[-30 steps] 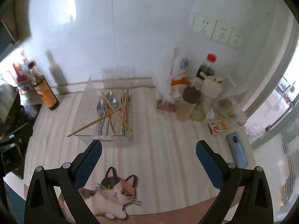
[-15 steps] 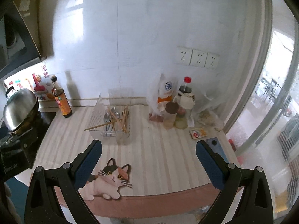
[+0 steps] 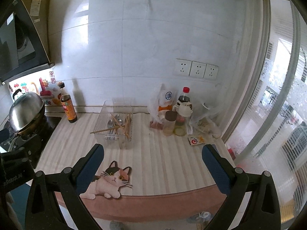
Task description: Organize utensils
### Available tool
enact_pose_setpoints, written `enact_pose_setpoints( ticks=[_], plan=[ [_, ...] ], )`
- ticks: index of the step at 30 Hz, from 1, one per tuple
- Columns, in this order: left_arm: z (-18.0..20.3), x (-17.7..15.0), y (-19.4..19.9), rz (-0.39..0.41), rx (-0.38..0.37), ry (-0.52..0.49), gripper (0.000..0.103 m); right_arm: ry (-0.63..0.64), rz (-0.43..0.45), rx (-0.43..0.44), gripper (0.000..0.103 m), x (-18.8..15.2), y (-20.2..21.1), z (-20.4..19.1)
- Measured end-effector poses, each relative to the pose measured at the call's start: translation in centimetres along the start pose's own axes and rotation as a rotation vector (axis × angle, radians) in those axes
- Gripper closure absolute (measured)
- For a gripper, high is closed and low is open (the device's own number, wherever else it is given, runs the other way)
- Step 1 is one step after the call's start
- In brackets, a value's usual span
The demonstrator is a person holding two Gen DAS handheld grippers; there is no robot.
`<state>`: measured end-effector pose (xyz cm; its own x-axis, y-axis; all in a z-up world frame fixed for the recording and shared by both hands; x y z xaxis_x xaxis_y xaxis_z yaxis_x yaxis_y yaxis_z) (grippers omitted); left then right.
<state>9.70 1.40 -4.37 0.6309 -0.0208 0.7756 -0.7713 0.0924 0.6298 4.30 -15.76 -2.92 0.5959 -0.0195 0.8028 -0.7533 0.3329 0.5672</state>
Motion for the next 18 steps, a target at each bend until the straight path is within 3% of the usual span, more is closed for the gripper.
enact_pose_setpoints(
  ticks=[18],
  plan=[
    [-0.17, 0.2, -0.24, -0.01, 0.008, -0.006, 0.0, 0.008, 0.005, 0.009, 0.0, 0.35, -0.4, 0.22]
  ],
)
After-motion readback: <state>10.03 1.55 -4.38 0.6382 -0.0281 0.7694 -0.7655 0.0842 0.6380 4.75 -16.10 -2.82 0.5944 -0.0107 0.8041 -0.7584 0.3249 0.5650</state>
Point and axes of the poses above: each gripper's, at about its wrist camera, not at the fingertips, and y roughly against the way its jaws point, z to its right, x to its top, the point moved 5 cm from there along -y, roughly the way its jaws point, and after that the axes turned 6 degrees about y, right-handed, at the moved point
